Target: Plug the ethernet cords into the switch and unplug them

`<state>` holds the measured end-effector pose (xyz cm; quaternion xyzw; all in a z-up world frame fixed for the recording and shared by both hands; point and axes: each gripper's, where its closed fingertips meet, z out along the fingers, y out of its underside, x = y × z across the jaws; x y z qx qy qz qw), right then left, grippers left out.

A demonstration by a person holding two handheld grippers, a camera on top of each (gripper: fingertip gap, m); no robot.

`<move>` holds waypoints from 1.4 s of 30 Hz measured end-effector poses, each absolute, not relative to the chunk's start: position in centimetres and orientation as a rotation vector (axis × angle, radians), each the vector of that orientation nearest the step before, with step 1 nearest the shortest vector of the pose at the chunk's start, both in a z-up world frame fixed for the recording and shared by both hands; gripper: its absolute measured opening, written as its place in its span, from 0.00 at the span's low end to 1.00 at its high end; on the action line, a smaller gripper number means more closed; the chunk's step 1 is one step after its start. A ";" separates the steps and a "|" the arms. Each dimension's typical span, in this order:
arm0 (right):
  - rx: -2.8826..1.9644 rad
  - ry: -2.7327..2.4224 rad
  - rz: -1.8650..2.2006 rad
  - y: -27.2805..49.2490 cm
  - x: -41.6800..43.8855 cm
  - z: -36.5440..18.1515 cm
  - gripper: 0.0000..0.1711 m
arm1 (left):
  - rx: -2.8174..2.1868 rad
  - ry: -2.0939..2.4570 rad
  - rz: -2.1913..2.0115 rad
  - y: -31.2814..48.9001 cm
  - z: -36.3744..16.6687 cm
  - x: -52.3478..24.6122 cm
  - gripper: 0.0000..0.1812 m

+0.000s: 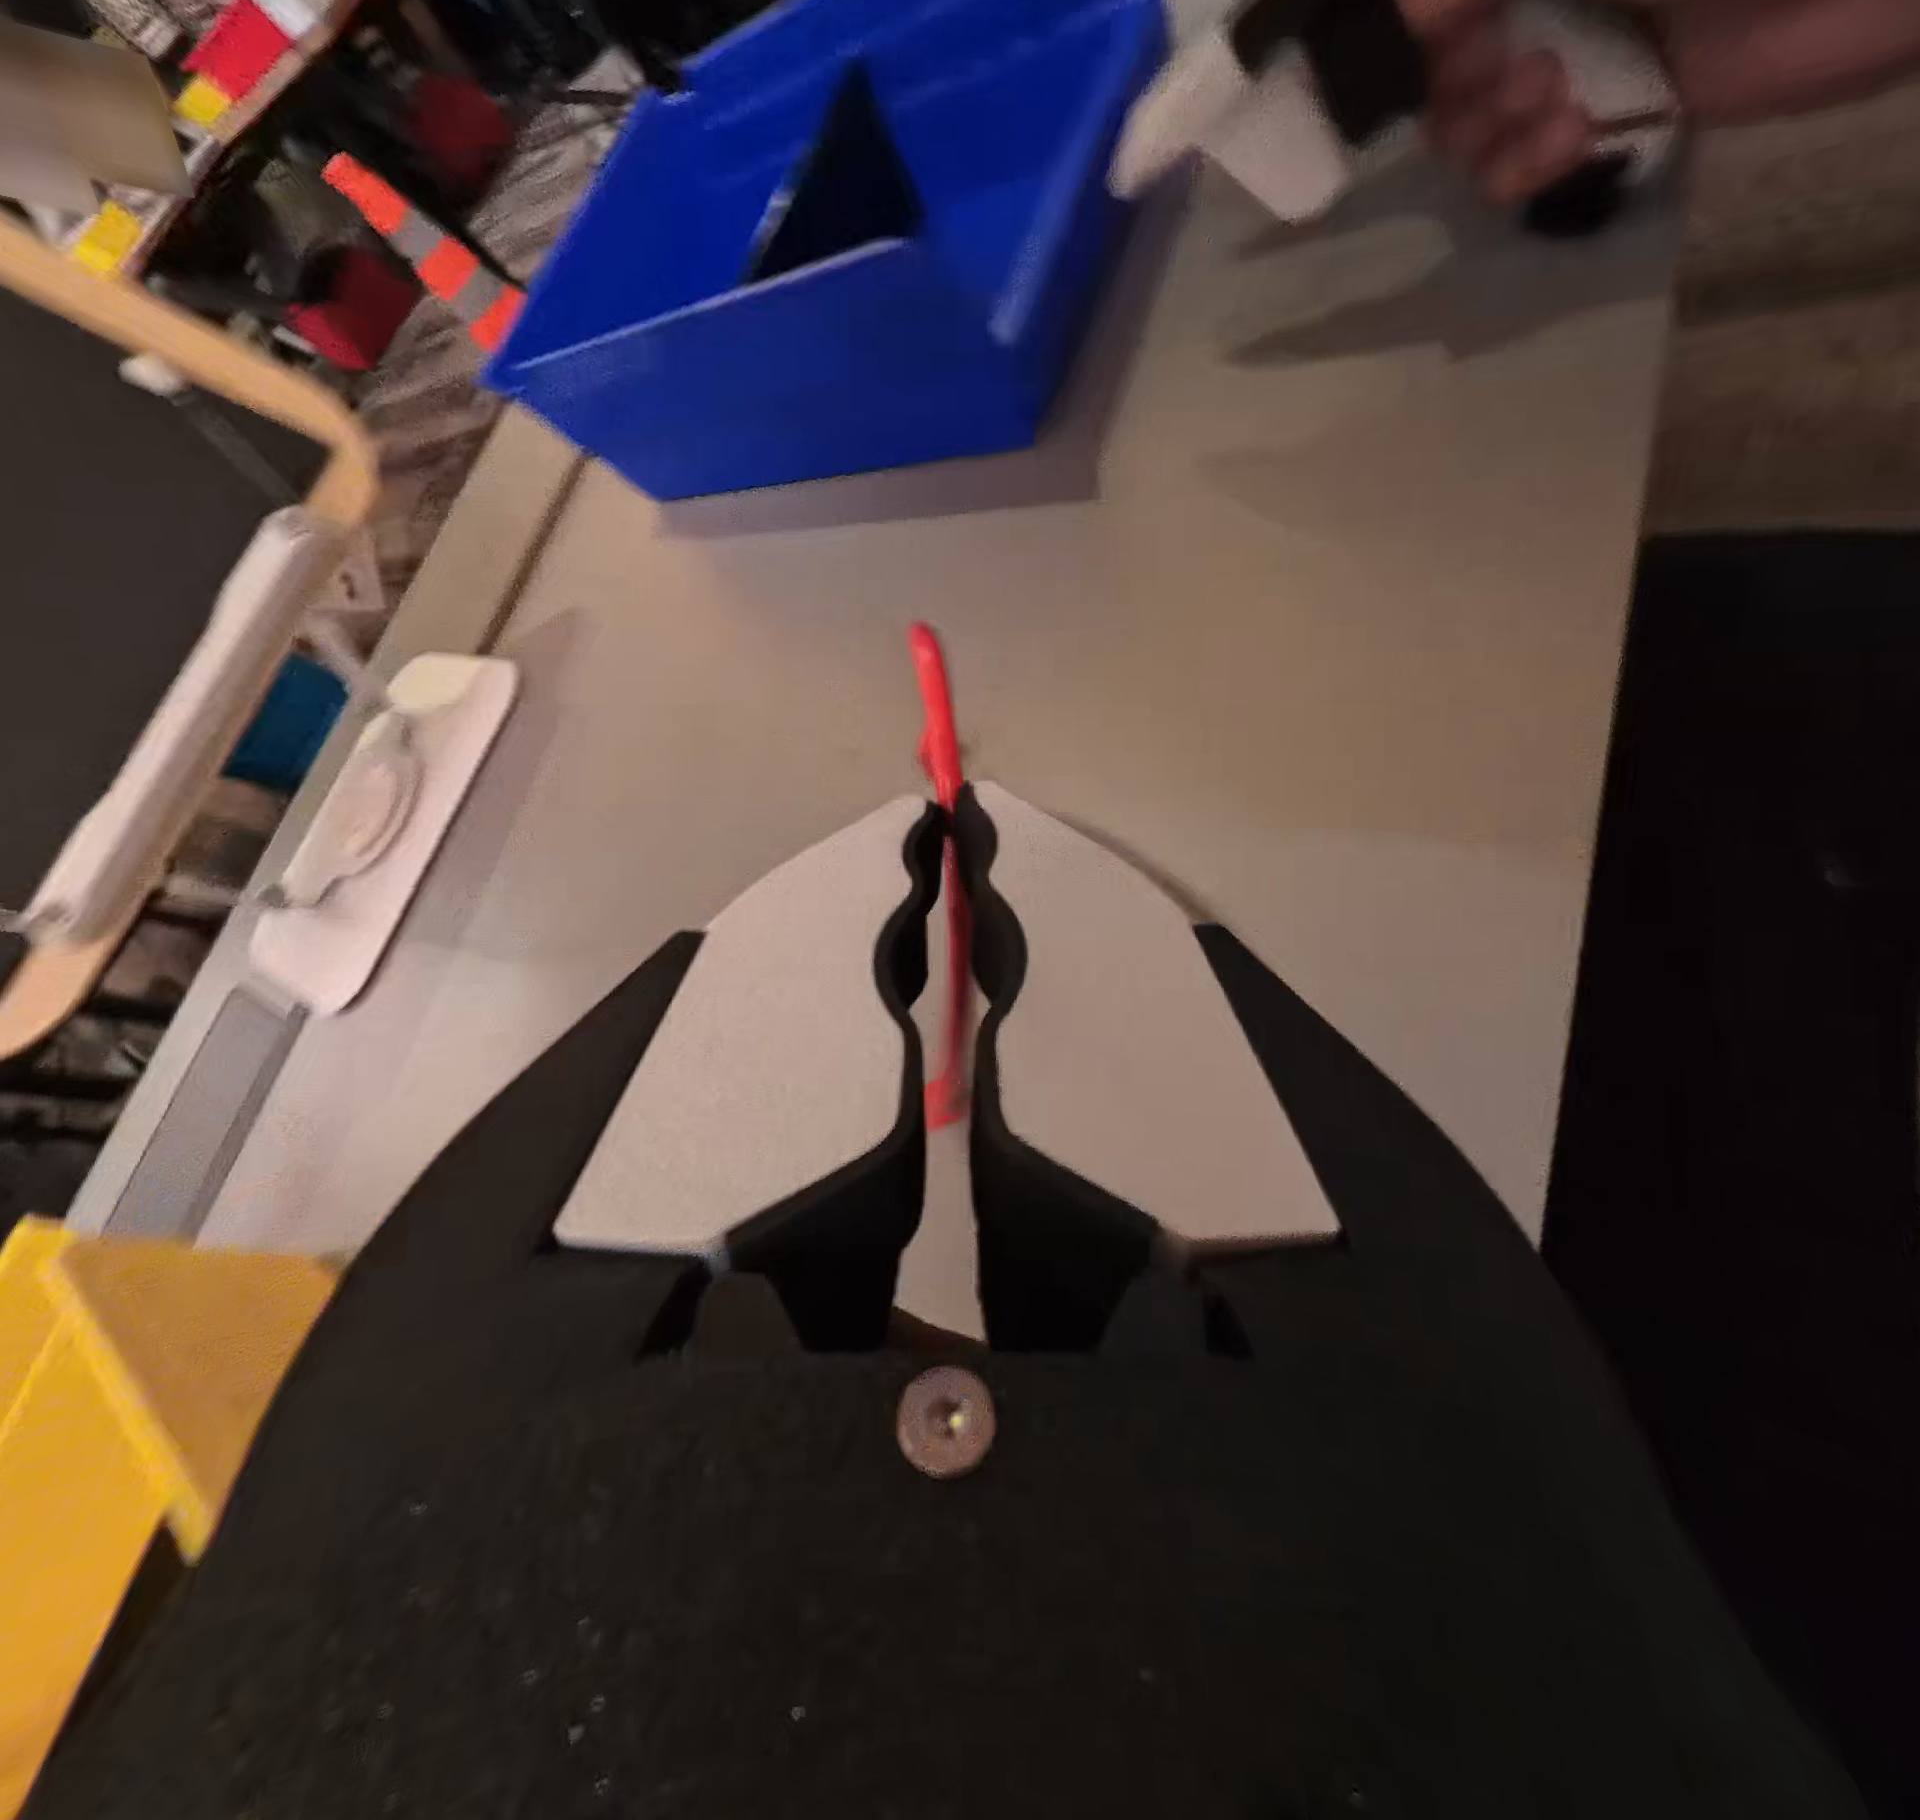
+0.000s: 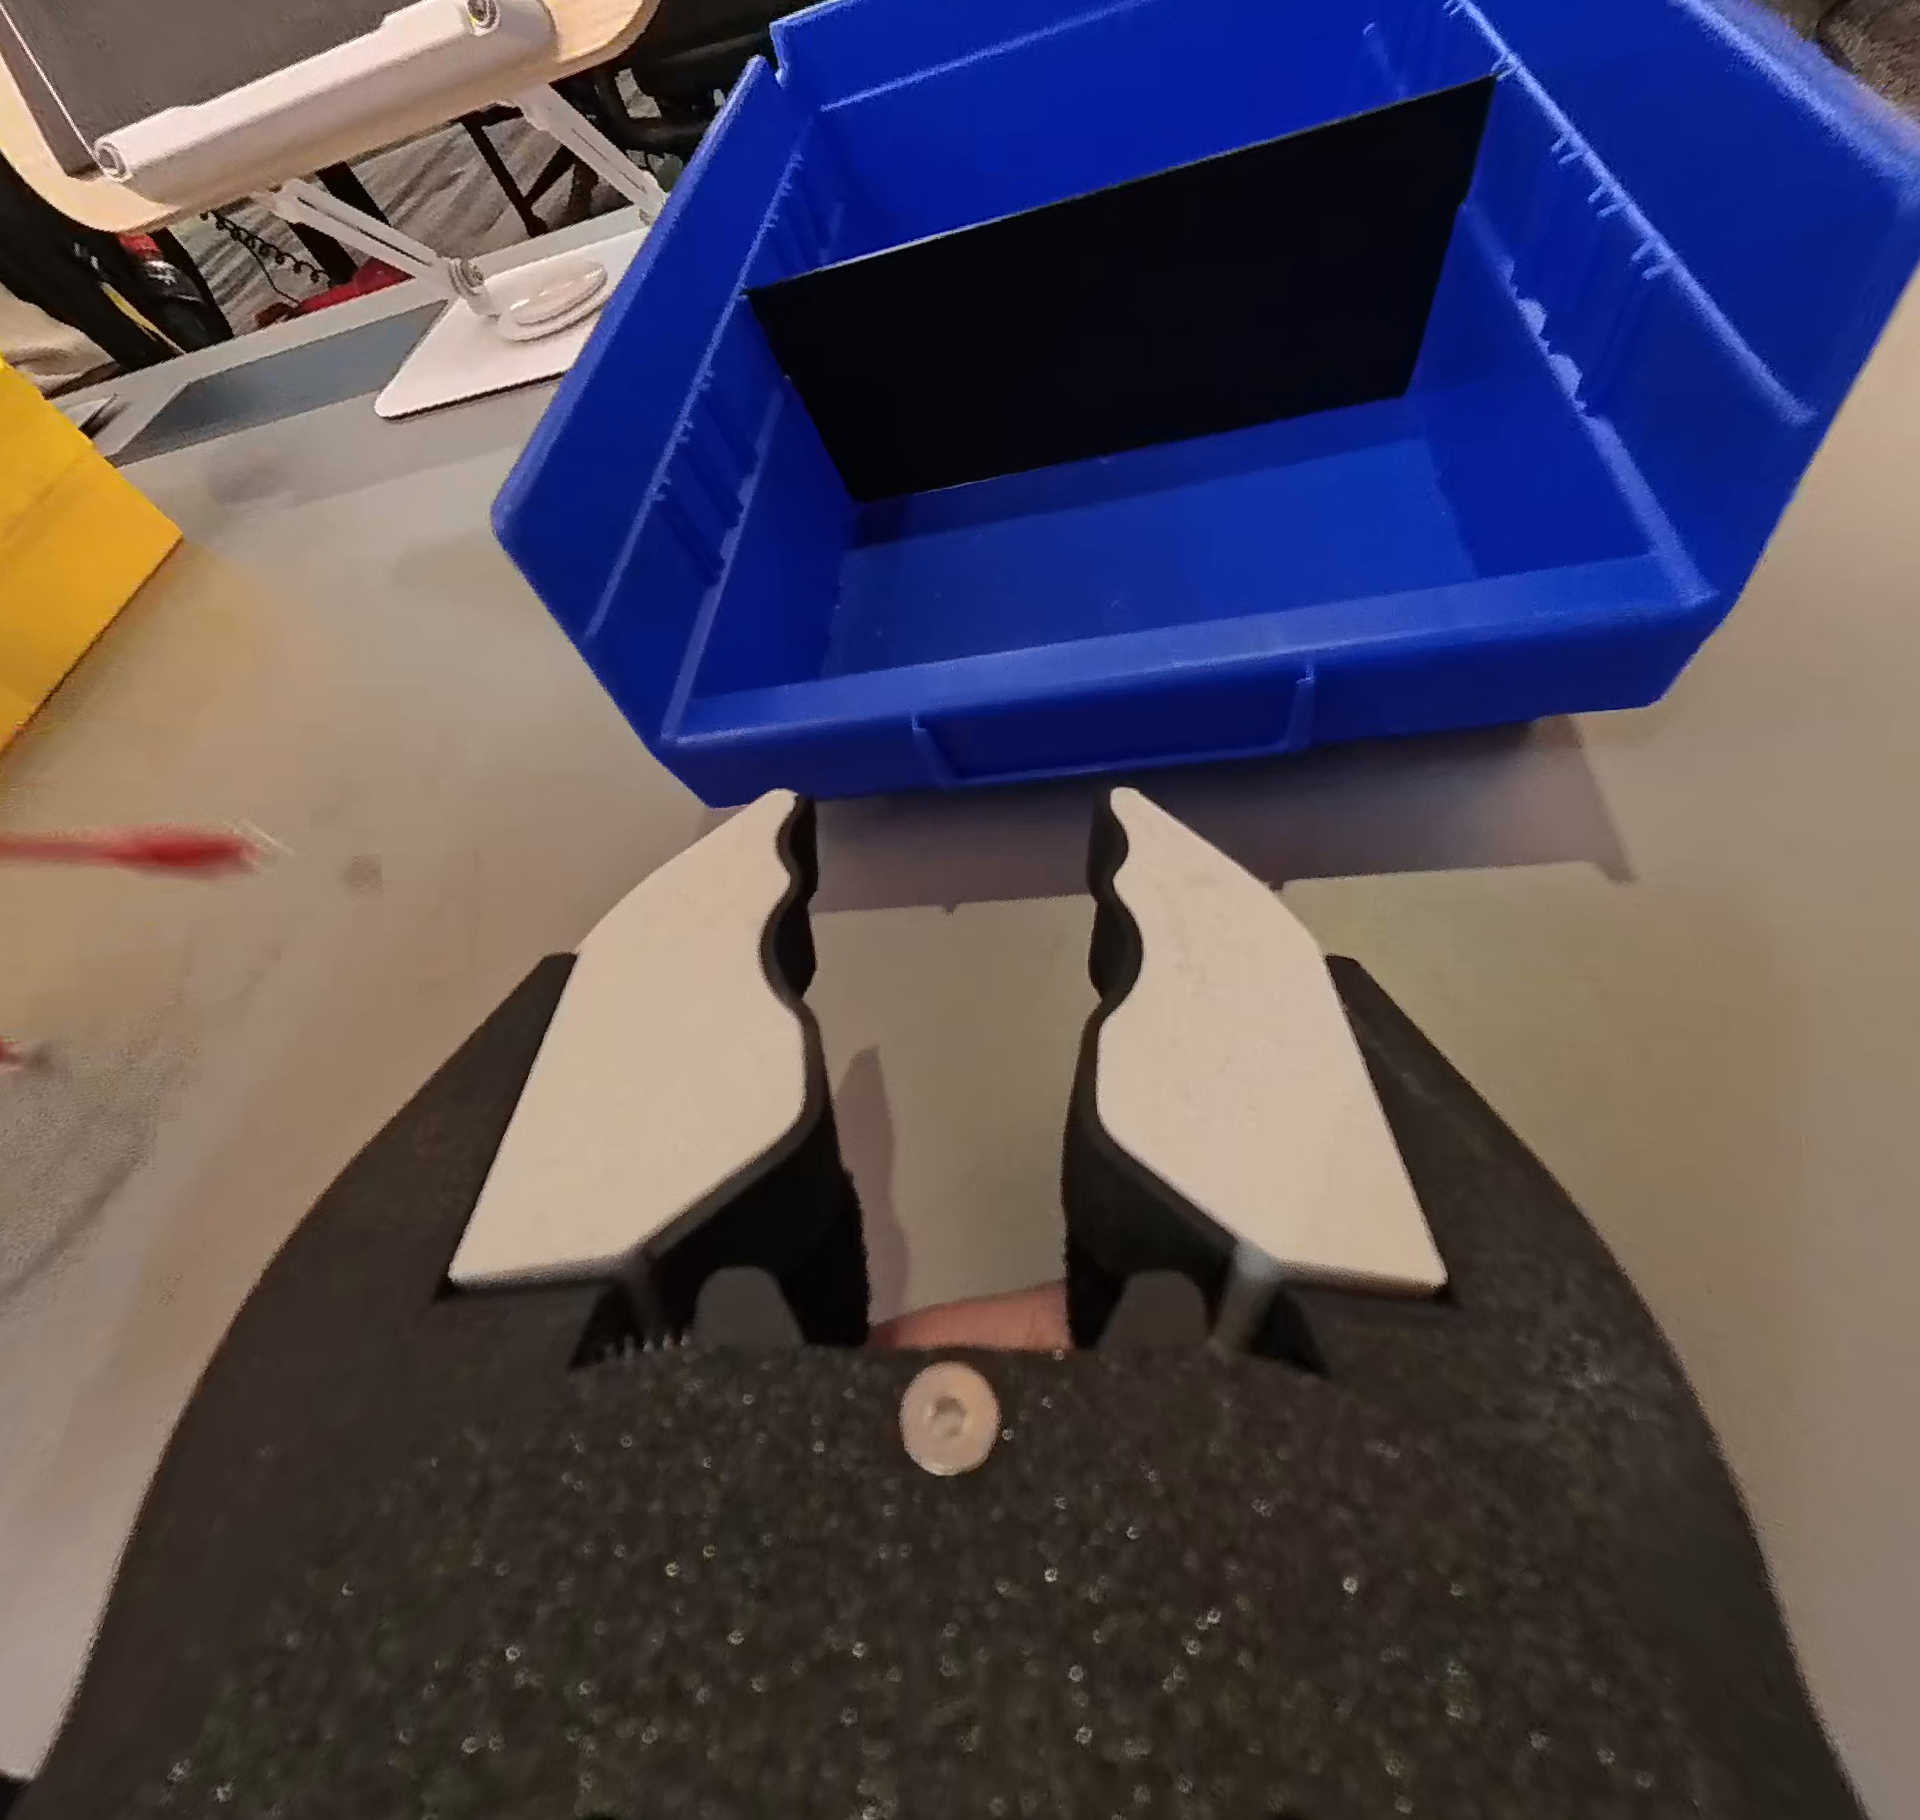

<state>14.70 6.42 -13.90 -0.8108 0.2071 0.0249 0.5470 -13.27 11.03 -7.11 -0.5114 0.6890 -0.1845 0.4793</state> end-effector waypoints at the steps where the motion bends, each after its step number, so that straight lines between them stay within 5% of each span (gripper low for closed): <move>1: -1.919 0.495 0.062 6.4 14.8 -13.9 0.29 | -1.232 1.713 -0.430 10.0 -8.8 -11.9 0.01; 8: -1.909 0.515 0.093 6.0 14.8 -13.9 0.29 | -1.387 1.822 -0.467 6.7 -16.2 -7.6 0.04; 13: -1.916 0.514 0.109 6.0 14.7 -14.0 0.29 | -1.598 1.646 -0.991 5.4 -11.9 -8.1 0.15; 17: -1.920 0.507 0.138 6.3 14.3 -14.2 0.29 | -1.677 1.612 -1.177 12.4 -5.7 -14.0 0.20; 22: -1.938 0.481 0.179 6.7 13.3 -14.4 0.29 | -1.735 1.630 -0.715 30.0 -2.5 -22.9 0.24; 28: -1.953 0.464 0.181 7.1 12.8 -14.6 0.29 | -1.933 1.795 -0.051 47.2 -8.0 -29.8 0.31; 36: -1.943 0.487 0.250 7.2 12.5 -14.7 0.29 | -2.208 1.958 -0.391 48.5 -15.0 -27.6 0.42; 42: -1.941 0.517 0.313 7.2 12.6 -15.0 0.28 | -2.223 2.077 -0.208 48.1 -18.1 -28.9 0.42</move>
